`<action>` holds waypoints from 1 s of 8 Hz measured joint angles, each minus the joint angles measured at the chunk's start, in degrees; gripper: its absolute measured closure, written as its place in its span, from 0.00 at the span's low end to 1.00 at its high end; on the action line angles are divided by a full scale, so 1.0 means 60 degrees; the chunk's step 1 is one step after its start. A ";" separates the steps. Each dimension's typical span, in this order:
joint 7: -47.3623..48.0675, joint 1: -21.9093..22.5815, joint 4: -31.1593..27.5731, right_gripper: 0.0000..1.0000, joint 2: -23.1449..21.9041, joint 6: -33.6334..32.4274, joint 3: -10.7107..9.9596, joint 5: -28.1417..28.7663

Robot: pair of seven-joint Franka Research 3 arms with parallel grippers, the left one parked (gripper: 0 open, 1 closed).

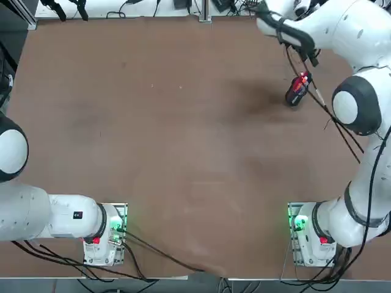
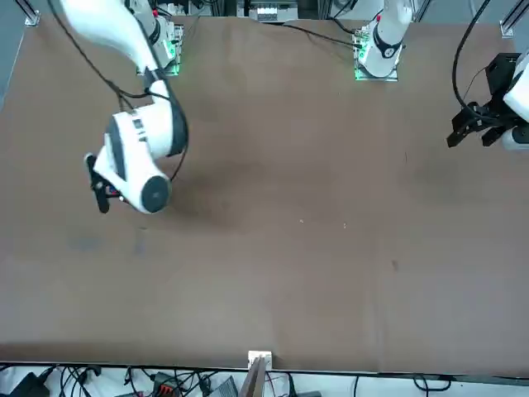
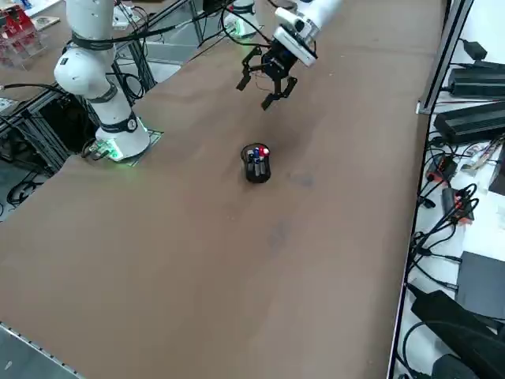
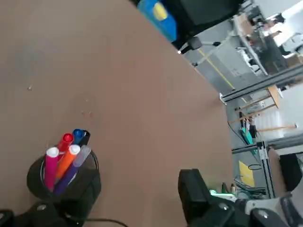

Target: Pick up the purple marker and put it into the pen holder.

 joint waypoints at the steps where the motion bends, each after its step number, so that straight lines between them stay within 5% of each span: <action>1: -0.1252 -0.0269 0.0297 0.00 -0.0012 0.0108 -0.0004 0.0479; 8: -1.0128 -0.2274 0.1659 0.00 -0.1134 0.0739 -0.0054 0.3909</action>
